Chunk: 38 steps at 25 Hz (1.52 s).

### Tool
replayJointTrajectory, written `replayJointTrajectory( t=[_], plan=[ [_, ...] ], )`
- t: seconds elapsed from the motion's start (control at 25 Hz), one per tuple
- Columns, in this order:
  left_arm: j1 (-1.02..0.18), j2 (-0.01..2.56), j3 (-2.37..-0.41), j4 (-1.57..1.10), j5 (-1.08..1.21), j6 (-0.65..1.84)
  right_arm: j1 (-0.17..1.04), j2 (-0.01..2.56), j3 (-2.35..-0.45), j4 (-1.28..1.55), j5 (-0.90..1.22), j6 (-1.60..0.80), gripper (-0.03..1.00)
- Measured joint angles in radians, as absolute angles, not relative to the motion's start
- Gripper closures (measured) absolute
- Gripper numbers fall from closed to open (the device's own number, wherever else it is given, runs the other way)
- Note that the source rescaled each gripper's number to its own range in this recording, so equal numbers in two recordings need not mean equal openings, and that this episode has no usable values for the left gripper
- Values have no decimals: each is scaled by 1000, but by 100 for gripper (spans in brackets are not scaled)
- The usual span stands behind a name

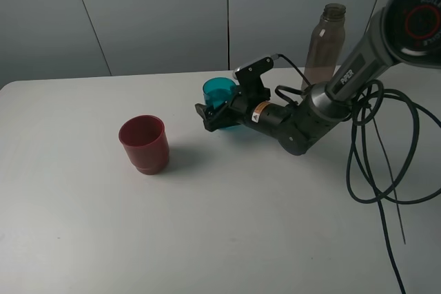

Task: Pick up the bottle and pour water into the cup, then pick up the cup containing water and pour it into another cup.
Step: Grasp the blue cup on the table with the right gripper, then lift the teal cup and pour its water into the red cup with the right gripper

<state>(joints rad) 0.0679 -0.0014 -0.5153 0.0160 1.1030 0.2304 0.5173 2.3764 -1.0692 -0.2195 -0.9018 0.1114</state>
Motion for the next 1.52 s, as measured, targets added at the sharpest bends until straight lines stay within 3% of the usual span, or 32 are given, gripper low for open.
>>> replayJointTrajectory(
  t=[0.92, 0.96, 1.0, 1.04, 1.08, 1.52],
  plan=[
    [68, -1, -515, 16, 1103, 230, 517, 2376, -1069, -248, -930, 109, -1],
    [68, -1, -515, 16, 1103, 230, 517, 2376, -1069, -248, -930, 109, 8],
    [68, -1, -515, 16, 1103, 230, 517, 2376, -1069, -248, -930, 109, 28],
    [68, -1, -515, 16, 1103, 230, 517, 2376, -1069, -248, -930, 109, 57],
    [68, -1, -515, 16, 1103, 230, 517, 2376, -1069, -248, -930, 109, 94],
    [68, -1, -515, 16, 1103, 230, 517, 2376, -1069, -250, -930, 110, 92]
  ],
)
